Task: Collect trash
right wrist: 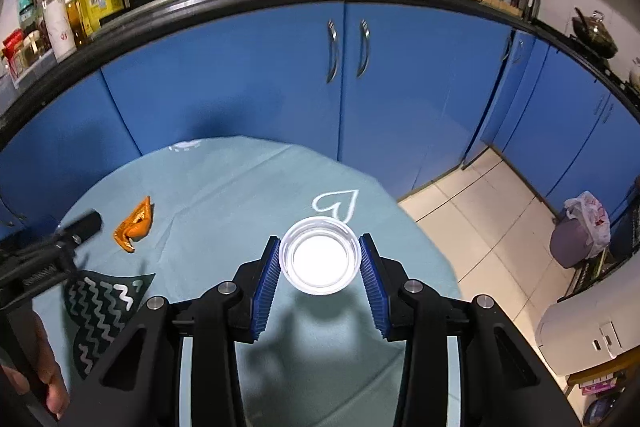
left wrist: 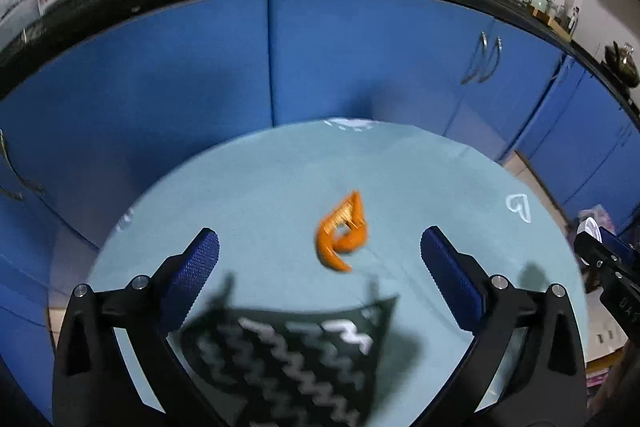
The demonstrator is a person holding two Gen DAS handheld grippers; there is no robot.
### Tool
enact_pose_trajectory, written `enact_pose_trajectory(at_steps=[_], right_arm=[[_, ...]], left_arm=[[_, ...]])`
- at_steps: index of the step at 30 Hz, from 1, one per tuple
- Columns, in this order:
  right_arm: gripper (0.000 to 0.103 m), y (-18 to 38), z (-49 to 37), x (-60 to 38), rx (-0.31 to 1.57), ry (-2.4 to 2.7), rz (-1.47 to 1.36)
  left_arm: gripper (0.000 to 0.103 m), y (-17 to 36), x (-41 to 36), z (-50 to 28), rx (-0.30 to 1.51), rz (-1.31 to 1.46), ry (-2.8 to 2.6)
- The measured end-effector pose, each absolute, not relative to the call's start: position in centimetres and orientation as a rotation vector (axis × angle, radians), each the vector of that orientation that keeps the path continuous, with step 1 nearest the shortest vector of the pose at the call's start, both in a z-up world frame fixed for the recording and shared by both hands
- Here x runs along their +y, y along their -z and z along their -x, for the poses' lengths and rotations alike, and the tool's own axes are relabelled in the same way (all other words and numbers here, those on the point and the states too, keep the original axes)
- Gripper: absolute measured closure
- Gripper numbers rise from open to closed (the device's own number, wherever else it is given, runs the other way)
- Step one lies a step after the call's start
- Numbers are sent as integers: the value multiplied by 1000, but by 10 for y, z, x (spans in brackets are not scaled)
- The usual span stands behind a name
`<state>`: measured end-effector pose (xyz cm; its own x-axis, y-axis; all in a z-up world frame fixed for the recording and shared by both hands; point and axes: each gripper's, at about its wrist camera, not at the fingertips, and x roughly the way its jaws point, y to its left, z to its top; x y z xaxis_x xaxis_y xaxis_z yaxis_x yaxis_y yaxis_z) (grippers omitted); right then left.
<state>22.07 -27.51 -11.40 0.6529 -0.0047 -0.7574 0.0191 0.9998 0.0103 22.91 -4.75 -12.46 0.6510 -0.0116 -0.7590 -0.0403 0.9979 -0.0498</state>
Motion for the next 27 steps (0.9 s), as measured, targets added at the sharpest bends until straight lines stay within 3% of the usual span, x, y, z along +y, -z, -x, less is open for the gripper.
enact_pose_trajectory(at_steps=[9,11,13,15,17,18,21,27], right_arm=[[64,133,-249,-267,895,4,-28],[64,136,-252,-269,901,9,-32],[64,138,-255,-272,909,9,-39],[64,140,-256,-273,915,10,-45],[64,140,-256,-273,916,7,-49],[64,139,-256,-272,915,6,-49],[64,134,-252,-270,903,0,-43],[64,119,-237,-271,874,0,-45]], left_arm=[[5,160,-66,-274,952,-63,-26],[15,169,-67,-279,970,-91,-40],[36,178,-64,-283,1011,-88,-32],[42,181,-59,-284,1022,-59,-19],[53,180,-58,-283,1029,-57,-6],[64,178,-57,-282,1029,-53,4],[79,171,-53,-275,1017,-39,15],[85,143,-52,-253,960,-24,41]])
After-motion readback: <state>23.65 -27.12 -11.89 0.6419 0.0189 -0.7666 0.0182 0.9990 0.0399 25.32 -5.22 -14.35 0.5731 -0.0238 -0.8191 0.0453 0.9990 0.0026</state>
